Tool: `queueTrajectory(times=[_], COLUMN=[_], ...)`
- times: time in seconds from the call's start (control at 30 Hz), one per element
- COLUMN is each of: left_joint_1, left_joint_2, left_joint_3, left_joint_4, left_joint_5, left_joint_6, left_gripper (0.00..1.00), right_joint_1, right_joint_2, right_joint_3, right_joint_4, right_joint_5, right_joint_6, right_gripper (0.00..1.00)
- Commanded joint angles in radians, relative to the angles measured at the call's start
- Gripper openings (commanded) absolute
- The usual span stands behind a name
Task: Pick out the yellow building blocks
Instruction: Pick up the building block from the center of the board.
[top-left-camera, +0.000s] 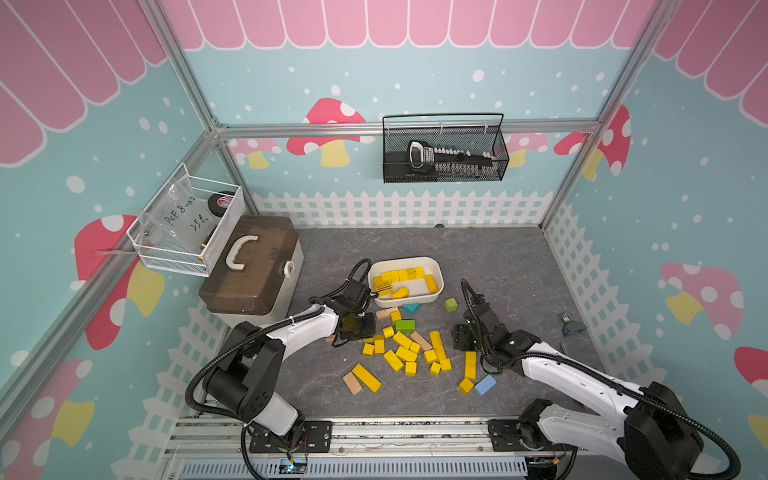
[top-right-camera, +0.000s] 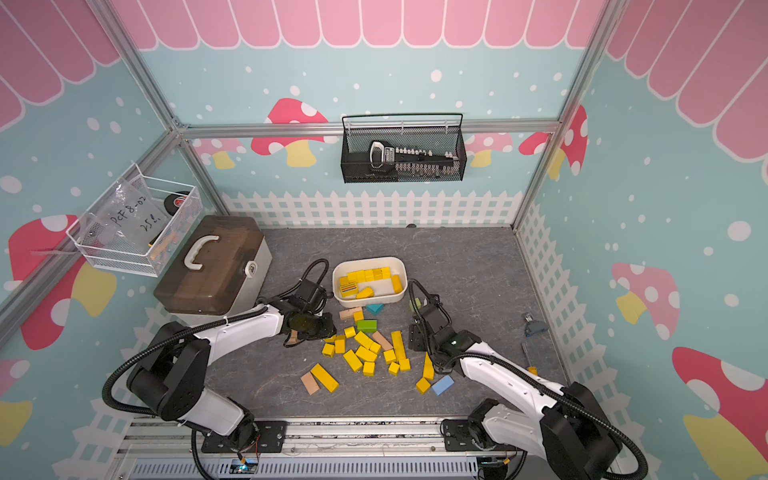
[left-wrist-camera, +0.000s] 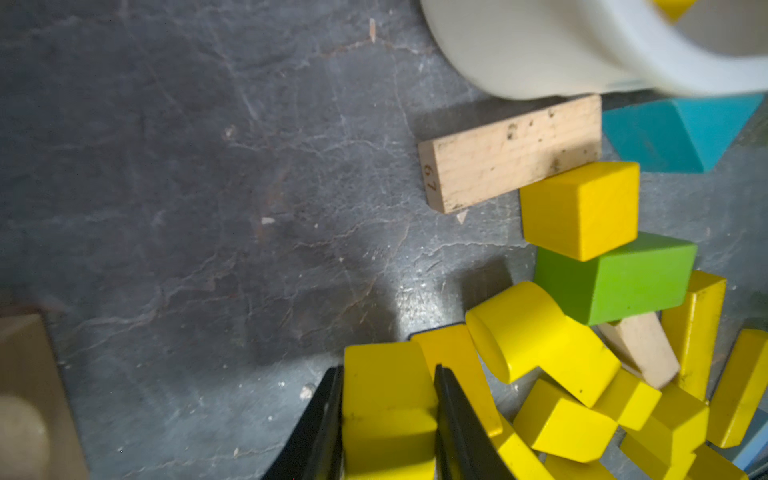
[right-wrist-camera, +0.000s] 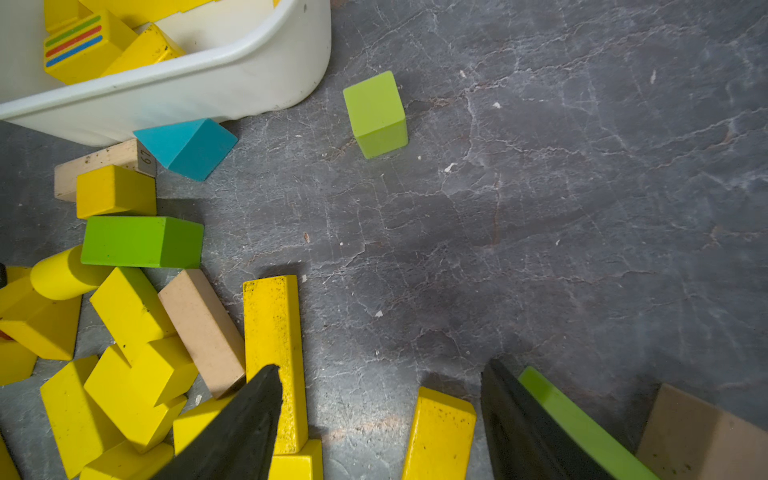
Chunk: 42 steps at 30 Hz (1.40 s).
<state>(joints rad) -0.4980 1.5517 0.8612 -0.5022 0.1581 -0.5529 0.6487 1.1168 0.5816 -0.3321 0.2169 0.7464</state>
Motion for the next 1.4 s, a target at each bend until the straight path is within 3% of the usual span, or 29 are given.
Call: queueTrajectory(times=[0.0, 0.33, 0.57, 1.0, 1.37], left_joint_1=[0.004, 0.013, 0.016, 0.034, 0.045], left_joint_2=[-0.037, -0.025, 0.049, 0.321, 0.509], left_joint_3=[-0.011, 0.097, 0.300, 0.682, 0.865], left_joint_4=[0.025, -0.038, -0.127, -0.235, -0.240], left_joint_5=[0.007, 0.011, 0.017, 0.027, 0.096], left_joint_6=[0.002, 0.039, 0.075, 0.107, 0.056], left_gripper=[0.31, 0.31, 0.31, 0.32, 0.32], right_joint_1=[-0.004, -0.005, -0.007, -0.012, -0.022], right_joint_2=[-0.016, -0.028, -0.035, -0.059, -0.078], right_joint_3=[-0.008, -0.014, -0.018, -0.031, -0.041], right_joint_4=[0.005, 0.005, 0.006, 0.011, 0.010], right_joint_5=[0.006, 0.010, 0.010, 0.006, -0.002], right_joint_6=[0.021, 0.022, 0.022, 0.021, 0.016], right_gripper=[0.75, 0.75, 0.75, 0.75, 0.76])
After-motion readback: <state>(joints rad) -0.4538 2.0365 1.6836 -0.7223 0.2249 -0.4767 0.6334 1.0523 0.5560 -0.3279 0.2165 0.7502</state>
